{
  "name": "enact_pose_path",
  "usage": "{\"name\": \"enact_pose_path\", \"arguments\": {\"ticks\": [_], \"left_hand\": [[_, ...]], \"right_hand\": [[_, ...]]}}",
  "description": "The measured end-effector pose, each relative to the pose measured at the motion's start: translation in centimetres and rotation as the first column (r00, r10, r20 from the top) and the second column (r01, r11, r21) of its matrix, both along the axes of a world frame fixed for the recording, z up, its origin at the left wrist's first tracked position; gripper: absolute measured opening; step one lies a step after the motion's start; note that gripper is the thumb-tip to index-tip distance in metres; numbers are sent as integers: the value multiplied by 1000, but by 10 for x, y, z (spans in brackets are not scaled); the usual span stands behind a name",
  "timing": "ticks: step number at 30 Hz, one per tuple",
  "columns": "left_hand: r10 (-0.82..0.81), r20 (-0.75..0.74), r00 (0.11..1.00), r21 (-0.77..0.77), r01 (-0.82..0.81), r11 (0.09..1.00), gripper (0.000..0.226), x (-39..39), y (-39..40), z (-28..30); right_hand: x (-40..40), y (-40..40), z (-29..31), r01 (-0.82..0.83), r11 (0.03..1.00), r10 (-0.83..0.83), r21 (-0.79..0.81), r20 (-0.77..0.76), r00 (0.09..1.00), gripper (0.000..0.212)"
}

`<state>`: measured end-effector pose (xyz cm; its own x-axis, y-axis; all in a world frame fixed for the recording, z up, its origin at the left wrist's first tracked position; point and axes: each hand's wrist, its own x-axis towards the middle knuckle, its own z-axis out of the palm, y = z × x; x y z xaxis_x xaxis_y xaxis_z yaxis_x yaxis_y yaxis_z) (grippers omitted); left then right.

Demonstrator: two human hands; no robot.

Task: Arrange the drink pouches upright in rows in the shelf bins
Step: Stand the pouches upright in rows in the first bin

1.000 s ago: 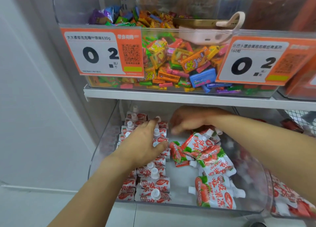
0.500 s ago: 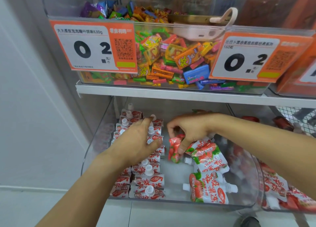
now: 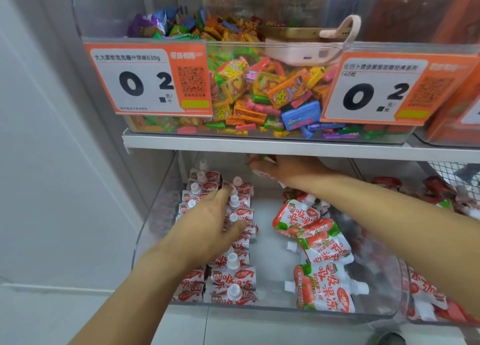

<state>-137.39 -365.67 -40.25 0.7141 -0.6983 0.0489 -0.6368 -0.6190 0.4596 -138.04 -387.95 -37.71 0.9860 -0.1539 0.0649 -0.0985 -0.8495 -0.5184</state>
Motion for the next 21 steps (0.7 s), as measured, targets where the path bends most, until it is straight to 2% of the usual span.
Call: {"name": "enact_pose_path", "arguments": {"ticks": [1, 3, 6, 9, 12, 17, 21], "left_hand": [[0, -2, 1000, -1, 0, 1000, 71, 0, 1, 0], [-1, -6, 1000, -5, 1, 1000, 71, 0, 3, -1], [0, -15, 1000, -14, 0, 1000, 71, -1, 4, 0], [0, -18, 1000, -11, 0, 1000, 70, 0, 4, 0], [4, -21, 1000, -11, -4, 1000, 69, -1, 4, 1], [8, -18, 1000, -1, -8, 1000, 69, -2, 2, 3], [2, -19, 1000, 5, -2, 1000, 68, -3, 3, 2]], "right_hand": [[7, 5, -5, -11, 999, 11, -31, -5, 1000, 30], [20, 10, -15, 11, 998, -16, -65, -78, 997, 46], [34, 13, -27, 32, 994, -40, -104, -80, 996, 27], [39, 17, -28, 10, 981, -14, -194, -20, 1000, 29], [44, 20, -30, -98, 971, 88, -217, -53, 995, 29], [54, 21, -32, -206, 936, 163, -287, -167, 972, 45], [60, 20, -22, -304, 885, 220, -353, -259, 941, 36]]}}
